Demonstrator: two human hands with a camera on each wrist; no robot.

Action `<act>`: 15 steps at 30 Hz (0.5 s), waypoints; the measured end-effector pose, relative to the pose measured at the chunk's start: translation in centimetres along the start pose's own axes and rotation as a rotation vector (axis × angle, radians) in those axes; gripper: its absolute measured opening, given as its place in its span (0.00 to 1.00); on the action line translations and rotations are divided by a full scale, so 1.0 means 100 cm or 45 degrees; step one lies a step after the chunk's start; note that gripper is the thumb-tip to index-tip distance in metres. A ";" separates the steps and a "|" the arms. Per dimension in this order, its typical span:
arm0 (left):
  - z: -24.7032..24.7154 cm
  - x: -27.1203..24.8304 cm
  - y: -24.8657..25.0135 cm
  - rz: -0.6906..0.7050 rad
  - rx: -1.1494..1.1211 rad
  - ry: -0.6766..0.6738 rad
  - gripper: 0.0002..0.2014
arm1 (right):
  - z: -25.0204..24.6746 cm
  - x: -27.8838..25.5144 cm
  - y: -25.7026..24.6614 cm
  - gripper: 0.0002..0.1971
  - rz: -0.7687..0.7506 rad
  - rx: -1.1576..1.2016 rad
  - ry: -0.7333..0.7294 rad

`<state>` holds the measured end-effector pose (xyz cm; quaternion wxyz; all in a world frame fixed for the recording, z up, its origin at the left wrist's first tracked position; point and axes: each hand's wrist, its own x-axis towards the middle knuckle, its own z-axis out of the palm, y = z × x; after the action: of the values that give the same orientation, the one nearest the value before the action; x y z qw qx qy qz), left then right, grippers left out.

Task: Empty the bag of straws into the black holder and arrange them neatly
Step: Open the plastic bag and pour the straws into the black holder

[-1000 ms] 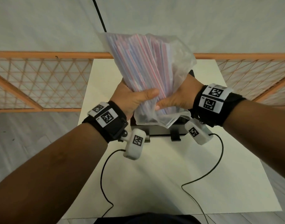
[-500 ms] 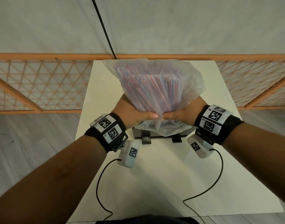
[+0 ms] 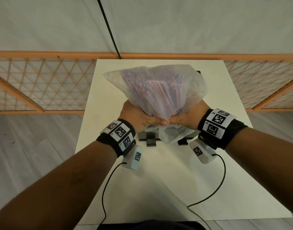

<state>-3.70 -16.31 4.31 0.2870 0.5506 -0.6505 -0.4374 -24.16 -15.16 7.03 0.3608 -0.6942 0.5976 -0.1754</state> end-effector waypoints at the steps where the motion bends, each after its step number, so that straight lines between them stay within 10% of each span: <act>1: 0.001 0.000 0.002 0.036 0.018 -0.002 0.71 | 0.001 0.001 -0.003 0.43 -0.020 0.014 -0.001; 8: -0.007 -0.001 -0.001 -0.018 0.046 -0.105 0.52 | 0.004 0.004 0.000 0.33 0.050 -0.051 -0.008; 15: -0.033 -0.005 -0.020 -0.003 -0.153 -0.030 0.51 | 0.006 0.002 -0.004 0.51 -0.014 -0.170 0.041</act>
<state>0.16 -16.69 4.06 0.3113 0.5278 -0.6258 -0.4827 -23.44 -15.15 6.88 0.3031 -0.7171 0.6098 -0.1483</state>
